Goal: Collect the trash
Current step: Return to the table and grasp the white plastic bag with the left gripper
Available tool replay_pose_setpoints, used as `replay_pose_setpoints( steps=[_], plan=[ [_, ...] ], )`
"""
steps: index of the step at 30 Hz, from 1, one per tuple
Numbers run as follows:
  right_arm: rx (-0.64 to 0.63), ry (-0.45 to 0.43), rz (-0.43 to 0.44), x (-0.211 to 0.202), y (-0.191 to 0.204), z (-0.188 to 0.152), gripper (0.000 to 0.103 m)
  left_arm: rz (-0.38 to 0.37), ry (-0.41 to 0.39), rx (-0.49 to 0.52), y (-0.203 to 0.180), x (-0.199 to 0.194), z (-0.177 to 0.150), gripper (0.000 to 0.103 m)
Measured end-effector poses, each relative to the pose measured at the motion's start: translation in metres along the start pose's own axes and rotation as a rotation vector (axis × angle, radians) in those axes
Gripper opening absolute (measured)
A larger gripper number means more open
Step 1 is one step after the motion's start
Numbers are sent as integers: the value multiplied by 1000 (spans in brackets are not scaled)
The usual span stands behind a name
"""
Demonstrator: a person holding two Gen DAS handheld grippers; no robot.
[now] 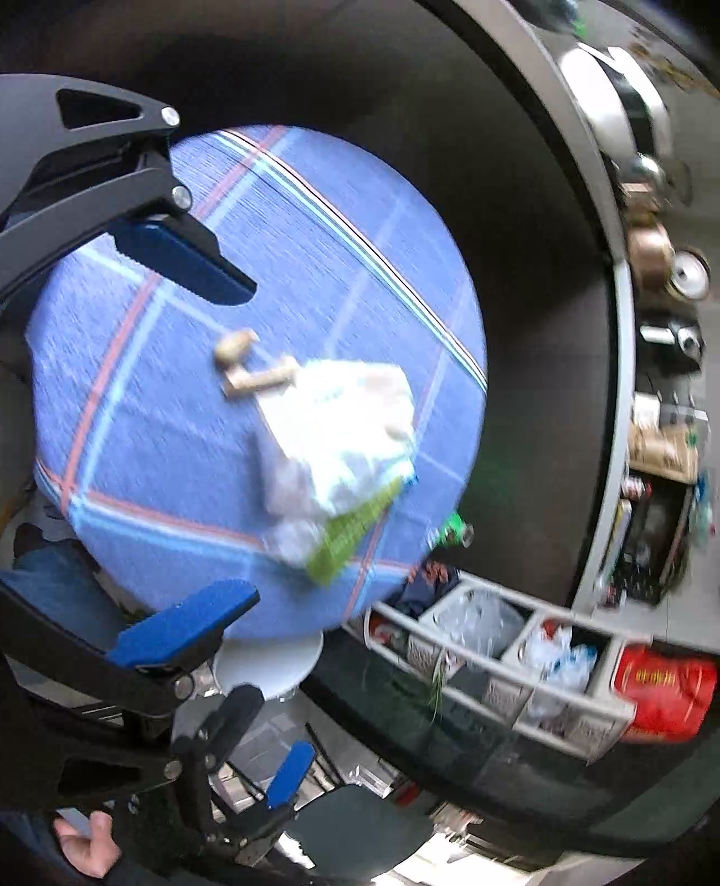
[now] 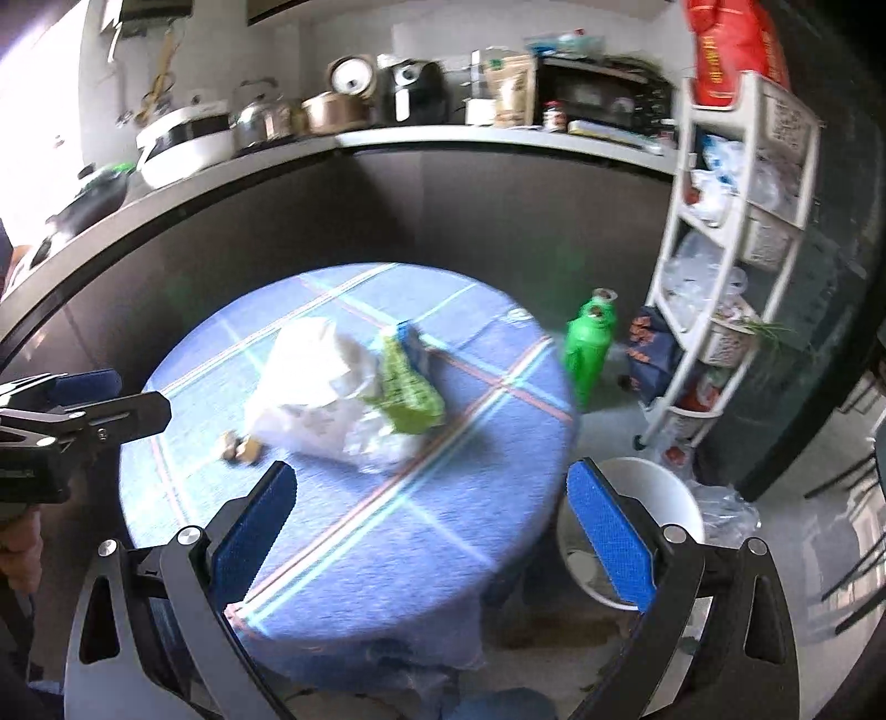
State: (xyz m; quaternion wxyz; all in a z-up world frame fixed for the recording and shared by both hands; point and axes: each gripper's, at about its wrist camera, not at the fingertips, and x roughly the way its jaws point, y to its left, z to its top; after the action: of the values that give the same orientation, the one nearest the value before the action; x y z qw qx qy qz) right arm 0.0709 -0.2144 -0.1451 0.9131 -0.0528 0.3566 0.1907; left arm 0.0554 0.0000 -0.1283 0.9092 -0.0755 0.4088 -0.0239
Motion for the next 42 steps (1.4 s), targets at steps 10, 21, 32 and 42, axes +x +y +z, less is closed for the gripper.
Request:
replay_pose_setpoints(
  steps=[10, 21, 32, 42],
  plan=[
    [14, 57, 113, 33, 32, 10, 94, -32, 43, -82, 56, 14, -23, 99],
    [82, 106, 25, 85, 3, 24, 89, -161, 94, -21, 44, 57, -9, 86],
    [26, 128, -29, 122, -5, 33, 30, -138, 128, 118, 8, 105, 15, 83],
    [56, 71, 11, 97, -15, 37, 2, -182, 171, 216, -13, 125, 26, 56]
  ],
)
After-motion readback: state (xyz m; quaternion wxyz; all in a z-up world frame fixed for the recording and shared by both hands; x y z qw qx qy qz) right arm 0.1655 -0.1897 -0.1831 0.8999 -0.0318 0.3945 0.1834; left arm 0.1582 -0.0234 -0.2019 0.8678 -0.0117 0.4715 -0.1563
